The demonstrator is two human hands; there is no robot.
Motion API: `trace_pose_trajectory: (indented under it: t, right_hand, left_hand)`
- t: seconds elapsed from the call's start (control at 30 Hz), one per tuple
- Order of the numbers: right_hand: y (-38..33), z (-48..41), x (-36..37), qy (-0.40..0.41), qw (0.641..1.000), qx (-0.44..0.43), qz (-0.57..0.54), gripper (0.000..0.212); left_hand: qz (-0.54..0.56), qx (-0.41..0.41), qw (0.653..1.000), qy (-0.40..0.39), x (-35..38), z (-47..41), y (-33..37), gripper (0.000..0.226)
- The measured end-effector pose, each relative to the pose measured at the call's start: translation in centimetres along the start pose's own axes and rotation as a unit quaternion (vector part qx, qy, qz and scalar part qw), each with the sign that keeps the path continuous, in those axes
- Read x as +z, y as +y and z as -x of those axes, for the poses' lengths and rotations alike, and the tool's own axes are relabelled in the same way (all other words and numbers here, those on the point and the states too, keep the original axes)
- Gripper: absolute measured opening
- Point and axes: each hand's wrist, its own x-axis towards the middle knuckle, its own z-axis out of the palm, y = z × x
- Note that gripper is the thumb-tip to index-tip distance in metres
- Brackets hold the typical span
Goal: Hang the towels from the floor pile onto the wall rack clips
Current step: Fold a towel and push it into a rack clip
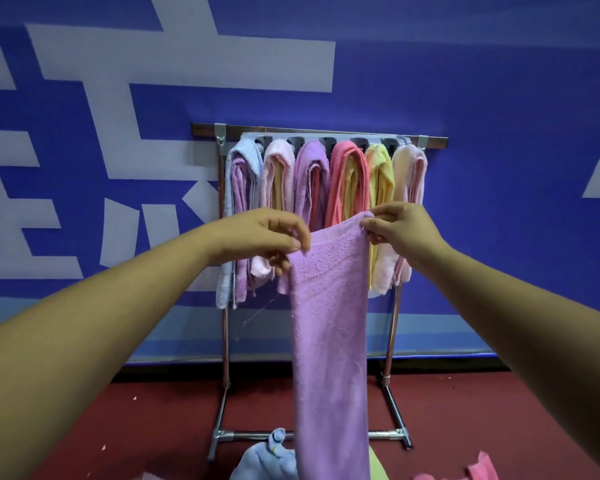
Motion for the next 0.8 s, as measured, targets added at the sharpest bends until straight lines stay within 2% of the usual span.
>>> trace_pose_trajectory:
  t: [0.1, 0.17, 0.23, 0.33, 0.43, 0.57, 0.67, 0.8]
  right_hand:
    - [-0.1, 0.2, -0.1, 0.007, 1.000, 0.003, 0.007, 0.015]
    - [-0.1, 0.3, -0.1, 0.009, 1.000, 0.003, 0.011, 0.013]
    - [-0.2, 0.4, 0.1, 0.009, 1.000, 0.003, 0.029, 0.013]
    - [-0.3, 0.8, 0.8, -0.003, 0.999, 0.003, 0.043, 0.010]
    - [-0.9, 1.1, 1.5, -0.023, 0.999, -0.007, 0.041, 0.007]
    - [-2.2, 1.9, 2.2, -0.055, 0.998, -0.019, 0.006, 0.013]
    - [-3.0, 2.3, 2.5, -0.072, 0.997, -0.031, -0.026, 0.018]
    - [-3.0, 1.9, 2.6, -0.081, 0.996, -0.036, -0.022, 0.002]
  left_hand:
    - [-0.003, -0.009, 0.998, -0.069, 0.3, -0.1, 0.2, 0.027]
    - [-0.043, -0.009, 0.997, -0.068, 0.7, -0.3, 0.1, 0.034]
    - [-0.123, 0.000, 0.992, -0.015, 1.1, -0.5, 0.4, 0.025]
    - [-0.157, 0.023, 0.986, 0.055, 1.6, -0.8, 0.7, 0.015]
    - [-0.233, 0.074, 0.964, 0.106, 1.9, -1.2, 0.5, 0.011]
    - [-0.206, 0.097, 0.964, 0.135, 2.3, -1.5, 0.8, 0.010]
    - [-0.199, 0.072, 0.954, 0.213, 2.5, -1.9, 0.9, 0.010]
    - [-0.172, 0.031, 0.941, 0.290, 2.0, -2.1, 0.1, 0.014]
